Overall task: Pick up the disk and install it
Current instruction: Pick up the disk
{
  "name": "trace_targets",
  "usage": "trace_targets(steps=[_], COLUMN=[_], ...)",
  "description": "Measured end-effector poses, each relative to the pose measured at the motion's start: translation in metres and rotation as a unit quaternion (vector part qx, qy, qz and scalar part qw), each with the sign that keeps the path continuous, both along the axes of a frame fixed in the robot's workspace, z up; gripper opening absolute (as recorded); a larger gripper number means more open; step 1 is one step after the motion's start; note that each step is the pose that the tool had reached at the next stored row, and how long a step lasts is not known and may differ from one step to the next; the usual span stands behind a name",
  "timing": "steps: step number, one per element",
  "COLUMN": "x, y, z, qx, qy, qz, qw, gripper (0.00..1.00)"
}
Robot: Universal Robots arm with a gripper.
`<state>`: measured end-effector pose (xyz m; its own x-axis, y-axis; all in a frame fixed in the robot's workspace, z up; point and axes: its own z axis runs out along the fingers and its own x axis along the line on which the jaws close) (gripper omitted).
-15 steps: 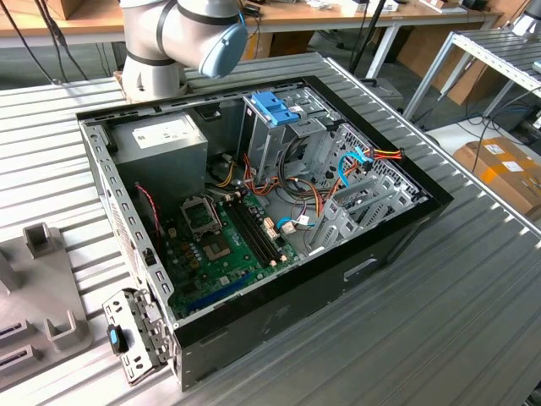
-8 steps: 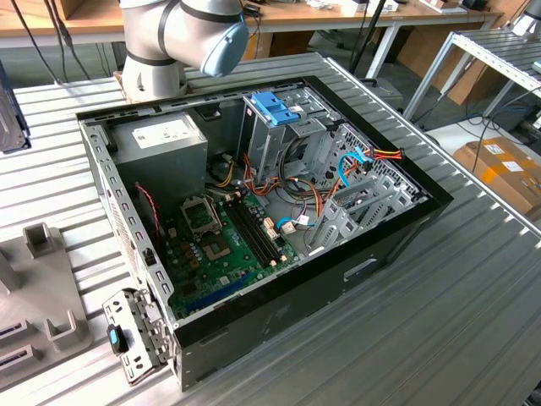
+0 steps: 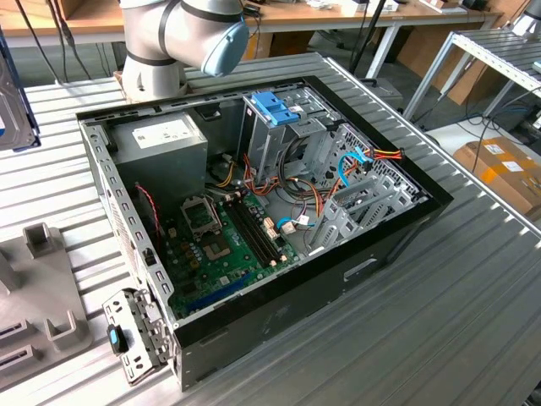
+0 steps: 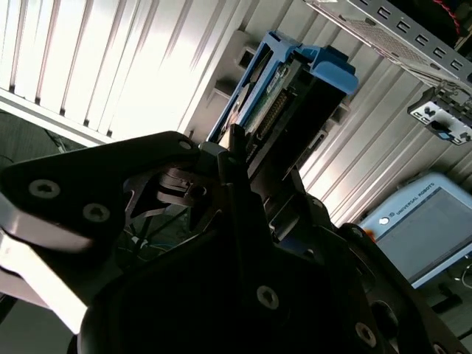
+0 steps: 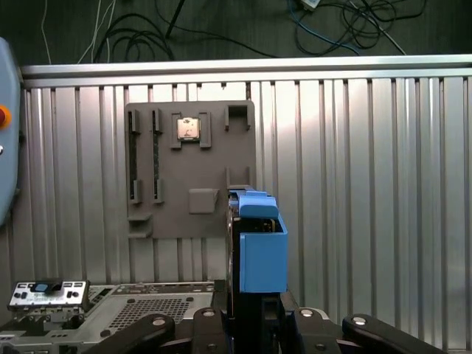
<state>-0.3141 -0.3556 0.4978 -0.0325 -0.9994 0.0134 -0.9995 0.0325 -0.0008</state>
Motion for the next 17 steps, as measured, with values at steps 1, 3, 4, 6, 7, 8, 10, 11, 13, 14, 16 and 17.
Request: trace_targets(steps=[1,3,4,6,7,8,10,11,13,14,16,17], x=[0.0013,0.0035,0.0050,0.0089,0.0114,0.0142,0.0186,0.0215,0.0248,0.0268,0.0303,0.0318], y=[0.0000,0.0000,0.0000,0.0000,0.0000,0.0000,0.0000,0.0000,0.0000,0.0000,0.0000,0.0000], z=[0.0000,0.0000,0.0000,0.0001,0.0000,0.0000,0.0000,0.0000,0.0000,0.0000,0.0000,0.0000], qx=[0.0000,0.0000,0.0000,0.0000,0.0000,0.0000,0.0000,0.0000,0.0000,0.0000,0.0000,0.0000], qy=[0.0000,0.0000,0.0000,0.0000,0.0000,0.0000,0.0000,0.0000,0.0000,0.0000,0.0000,0.0000], qz=[0.000,0.000,0.000,0.000,0.000,0.000,0.000,0.000,0.000,0.000,0.000,0.000], qw=[1.00000,1.00000,1.00000,1.00000,1.00000,1.00000,1.00000,1.00000,1.00000,1.00000,1.00000,1.00000], gripper=[0.35,0.35,0.35,0.35,0.35,0.35,0.35,0.35,0.35,0.35,0.35,0.35])
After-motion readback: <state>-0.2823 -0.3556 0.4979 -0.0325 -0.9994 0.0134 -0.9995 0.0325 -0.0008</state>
